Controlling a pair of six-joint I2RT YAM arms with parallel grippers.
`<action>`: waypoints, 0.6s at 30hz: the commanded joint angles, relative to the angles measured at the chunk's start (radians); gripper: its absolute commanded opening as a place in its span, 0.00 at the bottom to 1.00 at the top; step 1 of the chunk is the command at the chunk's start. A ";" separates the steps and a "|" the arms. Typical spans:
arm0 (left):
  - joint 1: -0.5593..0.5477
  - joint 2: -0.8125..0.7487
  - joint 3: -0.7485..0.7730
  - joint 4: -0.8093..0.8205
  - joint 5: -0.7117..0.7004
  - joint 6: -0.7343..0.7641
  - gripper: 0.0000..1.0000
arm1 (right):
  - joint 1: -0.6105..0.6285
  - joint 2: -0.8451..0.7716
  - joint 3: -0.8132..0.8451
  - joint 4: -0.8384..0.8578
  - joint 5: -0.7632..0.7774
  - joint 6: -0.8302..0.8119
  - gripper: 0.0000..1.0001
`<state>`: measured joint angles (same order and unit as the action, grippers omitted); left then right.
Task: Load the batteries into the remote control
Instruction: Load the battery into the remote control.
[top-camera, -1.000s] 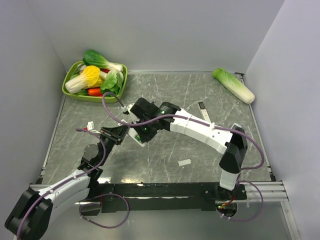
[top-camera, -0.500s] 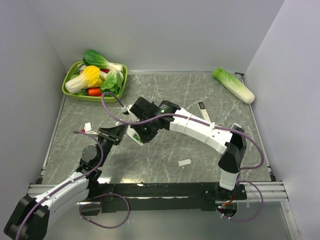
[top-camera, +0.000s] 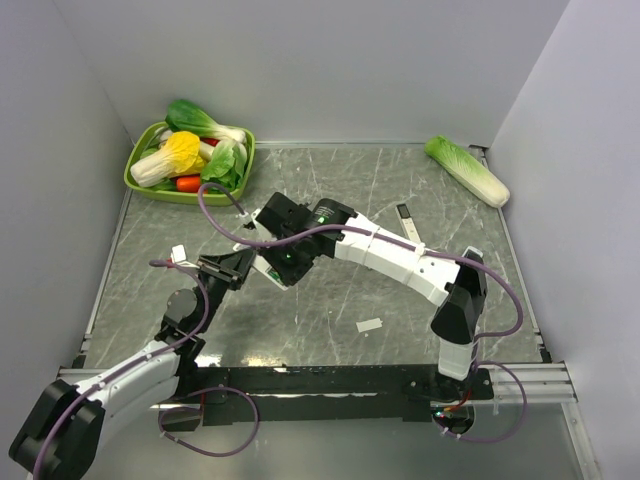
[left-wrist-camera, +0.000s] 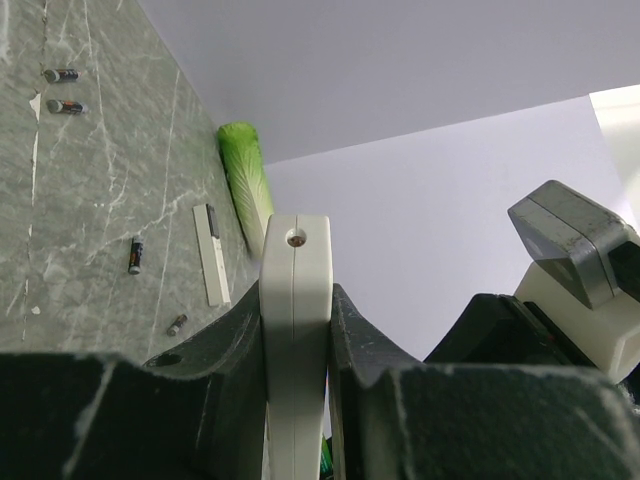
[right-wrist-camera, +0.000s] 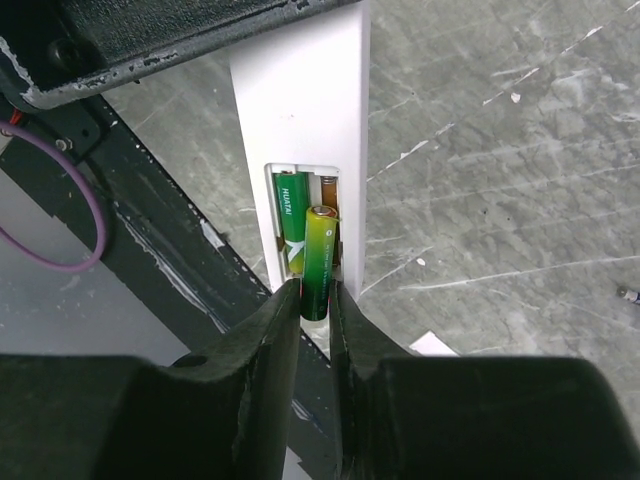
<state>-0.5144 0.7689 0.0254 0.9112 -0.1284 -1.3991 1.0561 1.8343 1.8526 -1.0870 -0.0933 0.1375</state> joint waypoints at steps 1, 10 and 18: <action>-0.004 -0.006 -0.176 0.213 0.038 -0.113 0.02 | 0.007 0.026 0.037 -0.021 0.029 -0.004 0.30; -0.004 -0.040 -0.170 0.150 0.029 -0.126 0.02 | 0.007 -0.003 0.034 -0.004 0.052 -0.009 0.47; -0.004 0.006 -0.173 0.167 0.047 -0.173 0.02 | 0.007 -0.055 0.016 0.019 0.092 -0.013 0.61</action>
<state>-0.5137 0.7704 0.0235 0.8986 -0.1341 -1.4387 1.0729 1.8313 1.8622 -1.0847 -0.0921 0.1375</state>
